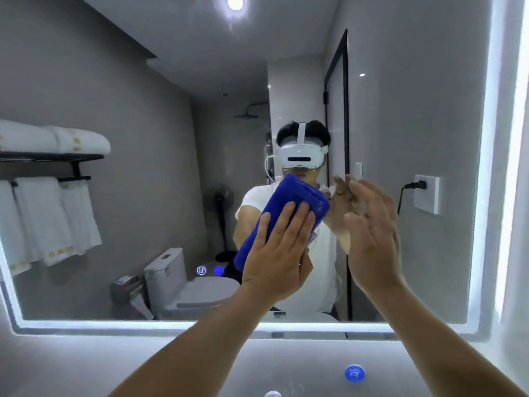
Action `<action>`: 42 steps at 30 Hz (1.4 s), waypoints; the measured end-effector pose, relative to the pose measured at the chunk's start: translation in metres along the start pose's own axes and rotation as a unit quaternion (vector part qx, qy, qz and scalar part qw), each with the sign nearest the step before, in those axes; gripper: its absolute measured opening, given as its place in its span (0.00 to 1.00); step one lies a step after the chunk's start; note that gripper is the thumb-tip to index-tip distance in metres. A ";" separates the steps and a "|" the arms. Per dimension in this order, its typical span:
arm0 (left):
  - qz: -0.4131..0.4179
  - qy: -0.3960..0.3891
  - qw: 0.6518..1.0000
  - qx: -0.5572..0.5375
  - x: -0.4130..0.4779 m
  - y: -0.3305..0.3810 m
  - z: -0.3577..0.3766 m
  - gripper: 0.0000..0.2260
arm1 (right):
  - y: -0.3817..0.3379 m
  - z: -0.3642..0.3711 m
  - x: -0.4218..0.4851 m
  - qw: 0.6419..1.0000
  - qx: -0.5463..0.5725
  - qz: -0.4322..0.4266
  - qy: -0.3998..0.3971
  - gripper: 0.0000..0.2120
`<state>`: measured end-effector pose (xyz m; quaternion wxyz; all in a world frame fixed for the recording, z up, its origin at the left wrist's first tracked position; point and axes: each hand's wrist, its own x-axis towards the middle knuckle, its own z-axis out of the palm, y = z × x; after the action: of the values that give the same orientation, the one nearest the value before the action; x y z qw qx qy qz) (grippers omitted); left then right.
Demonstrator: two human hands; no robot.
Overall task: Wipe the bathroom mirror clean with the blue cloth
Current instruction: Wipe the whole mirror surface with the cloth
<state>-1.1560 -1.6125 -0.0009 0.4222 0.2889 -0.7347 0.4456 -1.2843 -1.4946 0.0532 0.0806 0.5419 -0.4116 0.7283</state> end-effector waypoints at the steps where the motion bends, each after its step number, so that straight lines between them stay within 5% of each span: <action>1: 0.016 -0.004 1.000 0.000 -0.006 0.003 0.001 0.32 | 0.001 -0.004 -0.004 1.000 -0.002 0.002 0.000 0.19; 12: 0.066 -0.023 0.997 -0.027 -0.043 0.007 0.010 0.29 | 0.001 -0.018 -0.029 0.999 -0.032 0.028 -0.006 0.18; 22: 0.193 -0.059 0.979 -0.008 -0.144 -0.013 0.019 0.29 | 0.004 0.013 -0.057 0.997 -0.070 0.032 -0.015 0.19; 31: 0.350 -0.097 0.931 0.023 -0.138 -0.056 0.010 0.34 | 0.018 0.027 -0.079 0.990 -0.135 0.032 -0.023 0.21; 42: 0.164 -0.017 0.986 -0.022 -0.132 -0.011 0.021 0.28 | 0.059 -0.016 -0.091 0.987 -0.153 0.045 0.038 0.18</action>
<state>-1.0915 -1.6297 -0.1173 0.3375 0.1628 -0.7886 0.4875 -1.2927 -1.4920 -0.0559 0.1450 0.4762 -0.5387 0.6797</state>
